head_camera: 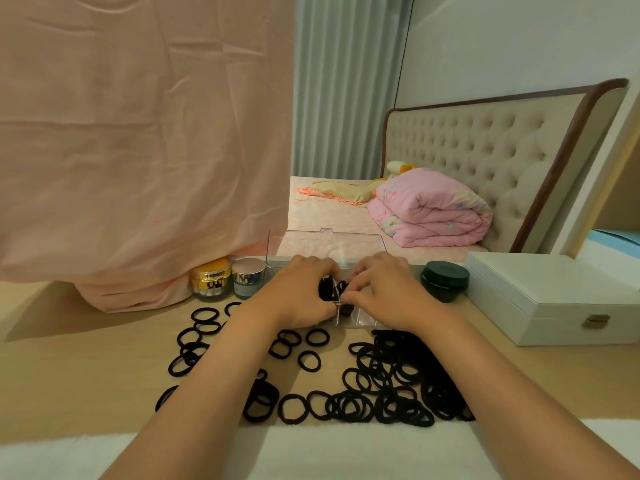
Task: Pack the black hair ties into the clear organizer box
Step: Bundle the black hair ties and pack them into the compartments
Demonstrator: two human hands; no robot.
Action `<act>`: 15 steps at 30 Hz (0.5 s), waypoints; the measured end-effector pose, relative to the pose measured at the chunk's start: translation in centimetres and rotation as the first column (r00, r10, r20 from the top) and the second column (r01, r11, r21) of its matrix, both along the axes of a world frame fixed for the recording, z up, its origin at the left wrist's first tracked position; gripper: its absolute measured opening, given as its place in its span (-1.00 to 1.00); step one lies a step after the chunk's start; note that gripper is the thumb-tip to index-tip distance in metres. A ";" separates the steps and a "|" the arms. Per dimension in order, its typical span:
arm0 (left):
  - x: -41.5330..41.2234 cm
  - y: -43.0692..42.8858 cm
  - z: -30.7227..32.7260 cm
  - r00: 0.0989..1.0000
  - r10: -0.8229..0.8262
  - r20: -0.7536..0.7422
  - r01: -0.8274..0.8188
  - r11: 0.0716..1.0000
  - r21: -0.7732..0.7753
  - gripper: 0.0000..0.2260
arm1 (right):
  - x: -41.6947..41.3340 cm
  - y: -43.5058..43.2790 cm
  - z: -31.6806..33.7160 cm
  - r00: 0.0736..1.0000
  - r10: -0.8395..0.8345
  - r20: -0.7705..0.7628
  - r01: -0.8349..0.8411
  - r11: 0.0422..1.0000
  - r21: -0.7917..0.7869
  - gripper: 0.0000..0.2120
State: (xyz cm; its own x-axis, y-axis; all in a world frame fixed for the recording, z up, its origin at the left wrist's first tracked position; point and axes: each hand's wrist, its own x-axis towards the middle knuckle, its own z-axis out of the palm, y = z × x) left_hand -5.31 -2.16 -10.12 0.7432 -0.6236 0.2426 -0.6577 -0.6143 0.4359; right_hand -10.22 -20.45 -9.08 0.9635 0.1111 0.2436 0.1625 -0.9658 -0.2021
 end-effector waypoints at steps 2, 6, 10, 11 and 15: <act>0.1 -0.1 -0.2 1.000 0.003 0.027 -0.004 0.999 0.053 -0.64 | 0.4 0.2 0.6 0.998 -0.064 0.010 0.064 0.998 0.003 -0.81; 0.2 -0.1 -0.6 0.999 0.026 0.027 -0.027 0.998 0.058 -0.59 | 1.6 0.6 1.1 0.989 -0.146 -0.021 0.144 0.986 -0.080 -0.86; -0.1 -0.1 -0.4 0.999 0.034 0.022 -0.035 0.999 0.042 -0.56 | 2.7 1.5 1.0 0.985 -0.146 -0.095 0.129 0.978 -0.165 -0.84; -0.2 -0.1 -0.3 0.999 0.034 0.022 -0.035 0.998 0.045 -0.55 | 2.8 1.5 1.2 0.984 -0.148 -0.102 0.127 0.975 -0.182 -0.84; -0.5 0.1 -0.2 0.999 0.049 0.010 -0.050 0.998 0.046 -0.48 | 1.8 0.8 2.9 0.985 -0.100 -0.138 0.099 0.995 -0.013 -0.74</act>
